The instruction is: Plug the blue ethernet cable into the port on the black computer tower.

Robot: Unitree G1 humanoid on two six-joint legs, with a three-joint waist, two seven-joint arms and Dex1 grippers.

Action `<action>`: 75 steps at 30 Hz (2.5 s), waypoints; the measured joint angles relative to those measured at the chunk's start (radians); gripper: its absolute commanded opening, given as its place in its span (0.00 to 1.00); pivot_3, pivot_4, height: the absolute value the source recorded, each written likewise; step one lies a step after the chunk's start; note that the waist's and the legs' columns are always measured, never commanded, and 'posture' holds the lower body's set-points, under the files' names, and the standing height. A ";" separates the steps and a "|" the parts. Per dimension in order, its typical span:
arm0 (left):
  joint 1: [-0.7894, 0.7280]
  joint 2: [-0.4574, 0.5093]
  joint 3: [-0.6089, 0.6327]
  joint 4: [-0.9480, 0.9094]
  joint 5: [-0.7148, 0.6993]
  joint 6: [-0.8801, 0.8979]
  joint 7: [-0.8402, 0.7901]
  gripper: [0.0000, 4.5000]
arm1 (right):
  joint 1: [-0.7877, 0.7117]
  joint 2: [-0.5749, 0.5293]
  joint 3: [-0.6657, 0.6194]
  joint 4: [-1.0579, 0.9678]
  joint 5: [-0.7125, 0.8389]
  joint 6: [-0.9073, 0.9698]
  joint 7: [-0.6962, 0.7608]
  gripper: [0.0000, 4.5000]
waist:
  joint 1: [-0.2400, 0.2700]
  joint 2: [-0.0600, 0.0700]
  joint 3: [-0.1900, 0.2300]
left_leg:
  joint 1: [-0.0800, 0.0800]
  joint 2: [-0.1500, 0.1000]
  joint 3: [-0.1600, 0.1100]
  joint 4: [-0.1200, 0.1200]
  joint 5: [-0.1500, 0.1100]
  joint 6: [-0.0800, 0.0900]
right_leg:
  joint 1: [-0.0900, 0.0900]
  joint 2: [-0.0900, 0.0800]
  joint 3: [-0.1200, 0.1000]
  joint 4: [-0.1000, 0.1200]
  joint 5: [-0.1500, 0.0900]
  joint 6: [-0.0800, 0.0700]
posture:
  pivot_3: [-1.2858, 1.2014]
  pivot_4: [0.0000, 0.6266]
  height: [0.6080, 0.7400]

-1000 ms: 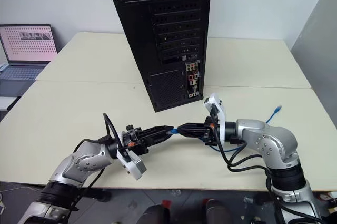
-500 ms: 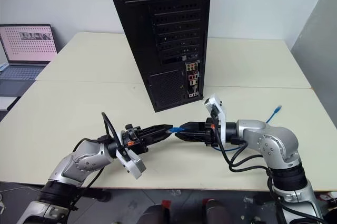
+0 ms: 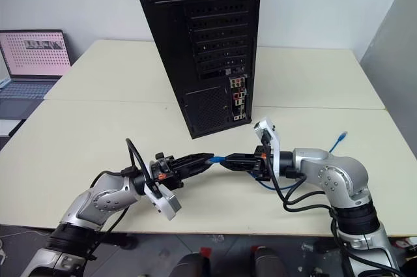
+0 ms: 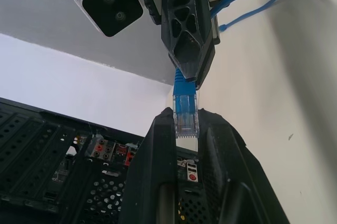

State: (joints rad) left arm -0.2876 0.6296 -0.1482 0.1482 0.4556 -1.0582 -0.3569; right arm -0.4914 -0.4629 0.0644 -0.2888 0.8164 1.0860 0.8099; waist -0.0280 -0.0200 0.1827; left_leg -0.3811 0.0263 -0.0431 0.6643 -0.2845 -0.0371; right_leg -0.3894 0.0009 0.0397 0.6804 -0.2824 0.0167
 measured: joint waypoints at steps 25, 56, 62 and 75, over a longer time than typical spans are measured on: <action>0.063 0.076 -0.113 -0.032 -0.322 0.245 -0.194 0.81 | -0.006 -0.024 -0.045 0.021 0.028 0.028 -0.015 0.00 | -0.002 0.000 0.000 | 0.000 0.000 0.000 0.000 0.000 0.000 | 0.000 0.000 0.000 0.000 0.000 0.000 | 0.52 0.24 1.00; -0.002 -0.213 0.091 -0.525 -0.770 1.557 -0.026 0.81 | 0.008 0.465 0.082 0.193 -0.740 -0.699 -0.771 0.00 | -0.004 0.001 0.001 | -0.001 0.001 -0.003 -0.001 0.002 -0.003 | -0.001 0.006 0.003 0.000 0.000 0.000 | 0.52 0.24 1.00; -0.008 -0.189 0.117 -0.521 -0.769 1.555 -0.069 0.81 | 0.000 0.509 0.073 0.232 -0.756 -0.720 -0.805 0.00 | -0.005 0.001 0.001 | -0.001 0.001 -0.002 -0.001 0.002 -0.004 | -0.001 0.006 0.004 0.000 0.000 0.000 | 0.52 0.24 1.00; -0.017 -0.186 0.117 -0.503 -0.767 1.551 -0.113 0.81 | -0.017 0.530 0.067 0.255 -0.756 -0.717 -0.809 0.00 | -0.008 0.001 0.001 | 0.000 0.002 -0.003 -0.001 0.004 -0.007 | -0.001 0.007 0.004 0.001 0.000 0.000 | 0.52 0.24 1.00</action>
State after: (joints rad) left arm -0.3051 0.4435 -0.0309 -0.3552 -0.3110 0.4929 -0.4696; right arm -0.5084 0.0674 0.1309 -0.0341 0.0604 0.3694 0.0012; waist -0.0355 -0.0193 0.1834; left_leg -0.3814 0.0284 -0.0457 0.6631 -0.2805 -0.0440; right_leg -0.3909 0.0074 0.0437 0.6811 -0.2826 0.0166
